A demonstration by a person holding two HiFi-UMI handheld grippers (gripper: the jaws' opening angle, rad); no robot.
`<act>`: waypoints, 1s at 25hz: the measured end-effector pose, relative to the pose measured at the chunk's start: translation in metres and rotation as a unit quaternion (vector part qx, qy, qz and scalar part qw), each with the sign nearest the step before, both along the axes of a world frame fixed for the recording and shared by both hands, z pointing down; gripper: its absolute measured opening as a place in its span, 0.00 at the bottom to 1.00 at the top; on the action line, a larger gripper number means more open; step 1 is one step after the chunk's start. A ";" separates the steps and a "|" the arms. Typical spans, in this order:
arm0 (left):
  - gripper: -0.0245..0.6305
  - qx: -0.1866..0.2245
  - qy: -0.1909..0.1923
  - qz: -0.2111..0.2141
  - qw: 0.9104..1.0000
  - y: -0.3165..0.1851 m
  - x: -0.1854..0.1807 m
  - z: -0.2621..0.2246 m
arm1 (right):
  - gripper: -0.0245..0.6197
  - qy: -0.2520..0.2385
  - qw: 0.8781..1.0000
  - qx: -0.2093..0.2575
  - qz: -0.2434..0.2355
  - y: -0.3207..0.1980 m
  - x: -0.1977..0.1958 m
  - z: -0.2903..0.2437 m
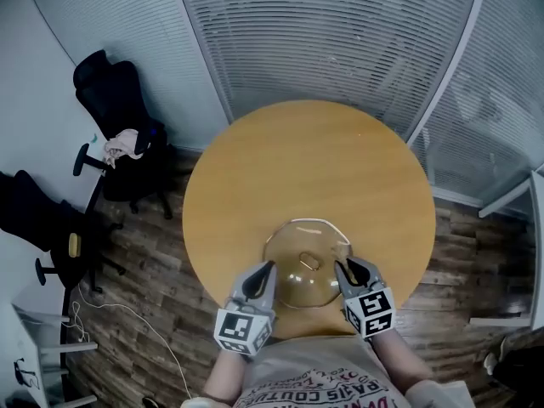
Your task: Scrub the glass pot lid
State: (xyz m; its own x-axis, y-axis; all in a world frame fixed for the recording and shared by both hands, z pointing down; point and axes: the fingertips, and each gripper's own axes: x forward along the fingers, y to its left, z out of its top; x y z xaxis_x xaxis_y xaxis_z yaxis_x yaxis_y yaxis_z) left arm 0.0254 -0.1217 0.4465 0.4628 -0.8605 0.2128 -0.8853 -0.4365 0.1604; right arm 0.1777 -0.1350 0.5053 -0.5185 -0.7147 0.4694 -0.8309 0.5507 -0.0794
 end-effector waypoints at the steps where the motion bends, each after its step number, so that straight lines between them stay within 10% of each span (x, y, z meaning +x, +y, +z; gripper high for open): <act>1: 0.05 -0.007 0.004 -0.006 1.000 -0.002 0.002 0.005 | 0.13 0.005 1.000 -0.014 -0.017 -0.003 -0.001 0.008; 11: 0.05 -0.032 -0.019 -0.048 0.998 -0.009 0.007 0.045 | 0.13 0.103 0.983 -0.054 -0.142 -0.040 -0.011 0.098; 25: 0.05 -0.056 -0.030 -0.101 0.993 -0.002 -0.023 0.067 | 0.14 0.238 0.894 0.004 -0.379 -0.068 -0.071 0.161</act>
